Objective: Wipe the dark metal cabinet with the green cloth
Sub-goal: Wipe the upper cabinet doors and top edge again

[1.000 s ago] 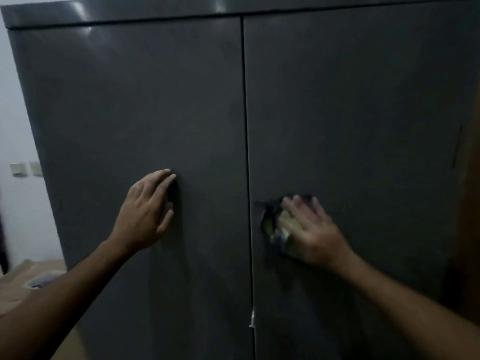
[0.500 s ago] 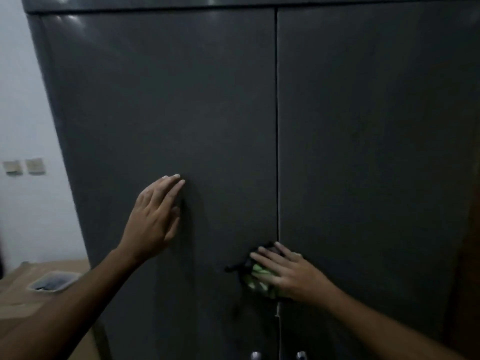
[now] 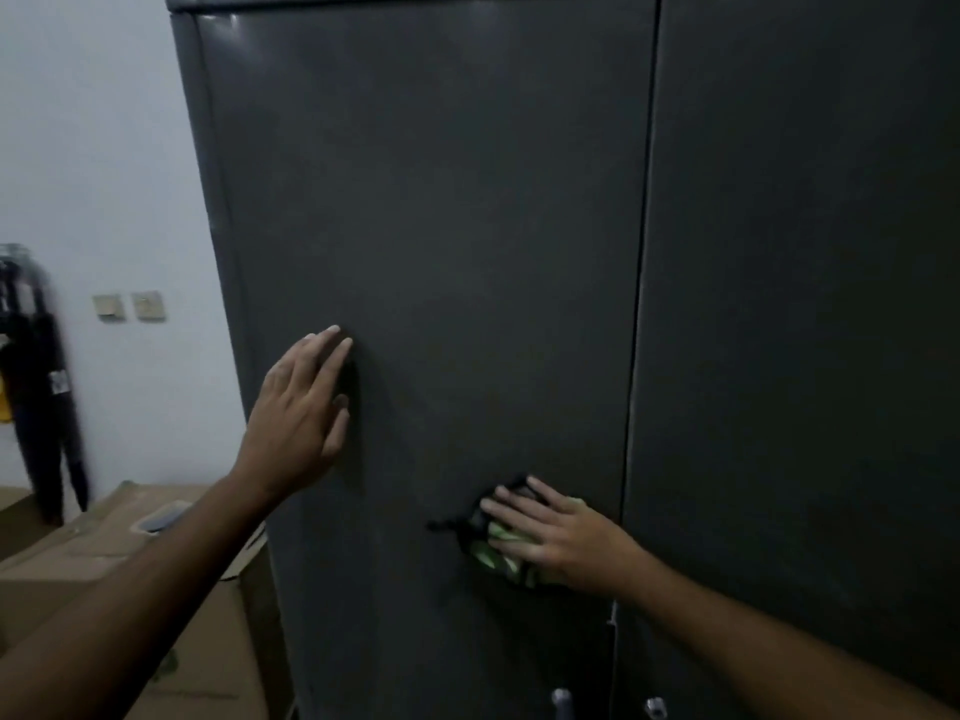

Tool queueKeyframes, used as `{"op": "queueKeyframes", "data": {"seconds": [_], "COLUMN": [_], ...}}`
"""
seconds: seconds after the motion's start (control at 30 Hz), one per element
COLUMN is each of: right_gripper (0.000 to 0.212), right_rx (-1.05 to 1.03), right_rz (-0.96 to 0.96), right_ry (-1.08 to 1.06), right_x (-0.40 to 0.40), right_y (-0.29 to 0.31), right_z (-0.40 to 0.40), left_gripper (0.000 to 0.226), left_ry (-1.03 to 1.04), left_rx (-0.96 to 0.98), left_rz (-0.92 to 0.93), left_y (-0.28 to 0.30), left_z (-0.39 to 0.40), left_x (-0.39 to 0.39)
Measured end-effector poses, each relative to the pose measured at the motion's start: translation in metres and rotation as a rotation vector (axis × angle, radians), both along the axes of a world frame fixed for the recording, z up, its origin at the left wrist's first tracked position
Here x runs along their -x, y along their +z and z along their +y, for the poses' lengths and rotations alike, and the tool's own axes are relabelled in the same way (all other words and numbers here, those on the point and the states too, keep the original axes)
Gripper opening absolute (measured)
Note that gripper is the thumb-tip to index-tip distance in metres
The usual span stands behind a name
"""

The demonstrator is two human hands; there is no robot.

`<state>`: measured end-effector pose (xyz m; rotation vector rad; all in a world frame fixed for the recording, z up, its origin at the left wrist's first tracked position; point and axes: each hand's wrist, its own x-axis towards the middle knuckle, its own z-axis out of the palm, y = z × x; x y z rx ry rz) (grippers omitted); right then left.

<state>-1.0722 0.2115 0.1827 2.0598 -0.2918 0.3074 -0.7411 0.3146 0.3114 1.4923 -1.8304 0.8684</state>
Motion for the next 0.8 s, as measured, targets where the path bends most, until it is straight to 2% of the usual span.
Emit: {"op": "queueKeyframes", "data": {"seconds": [0.03, 0.1, 0.17, 0.2, 0.27, 0.33, 0.4, 0.43, 0.47, 0.5, 0.6, 0.67, 0.7, 0.73, 0.8], "right_gripper": [0.05, 0.038, 0.03, 0.03, 0.038, 0.046, 0.054, 0.057, 0.057, 0.053, 0.04, 0.04, 0.039, 0.036, 0.034], "right_rx": [0.018, 0.045, 0.07, 0.09, 0.102, 0.066, 0.029, 0.011, 0.004, 0.007, -0.013, -0.014, -0.007, 0.016, 0.07], "right_rz": [0.102, 0.167, 0.067, -0.065, -0.451, -0.806, -1.05, -1.09, -1.055, -0.937, -0.317, 0.01, 0.058, 0.026, -0.237], "right_ry": [0.001, 0.023, 0.064, 0.082, 0.109, 0.055, -0.013, -0.015, 0.006, 0.045, 0.07, 0.027, 0.033, 0.045, 0.058], "right_x": [0.013, 0.018, -0.001, -0.016, -0.049, -0.077, -0.103, -0.116, -0.127, -0.134, -0.126, -0.113, -0.112, -0.116, -0.136], "right_y": [-0.006, 0.003, 0.039, 0.068, 0.14, 0.205, 0.224, 0.212, 0.187, 0.153, 0.036, 0.005, 0.009, 0.025, 0.085], "right_z": [-0.002, -0.004, -0.007, -0.01, -0.015, -0.014, -0.012, -0.011, -0.008, -0.006, 0.007, 0.011, 0.011, 0.008, 0.001], "left_gripper": [0.068, 0.067, 0.068, 0.069, 0.072, 0.075, 0.077, 0.077, 0.077, 0.077, 0.084, 0.088, 0.087, 0.083, 0.072], "left_ry": [0.007, 0.017, 0.019, 0.02, 0.03, 0.044, 0.042, 0.038, 0.036, 0.04, 0.078, 0.087, 0.08, 0.061, 0.0], "left_rx": [-0.008, -0.029, -0.055, -0.063, -0.068, -0.077, -0.083, -0.08, -0.07, -0.055, -0.043, -0.06, -0.07, -0.076, -0.073], "left_rz": [-0.009, -0.013, -0.024, -0.041, -0.089, -0.141, -0.175, -0.189, -0.198, -0.203, -0.194, -0.196, -0.198, -0.191, -0.159], "left_y": [-0.002, -0.004, -0.005, -0.006, -0.007, -0.006, -0.006, -0.006, -0.007, -0.006, -0.004, -0.001, 0.0, 0.001, 0.004], "left_z": [0.002, 0.003, 0.001, -0.001, -0.004, -0.006, -0.009, -0.01, -0.012, -0.014, -0.015, -0.013, -0.012, -0.011, -0.007], "left_x": [-0.006, -0.015, -0.021, -0.024, -0.031, -0.041, -0.048, -0.051, -0.053, -0.056, -0.072, -0.079, -0.081, -0.081, -0.082]}}
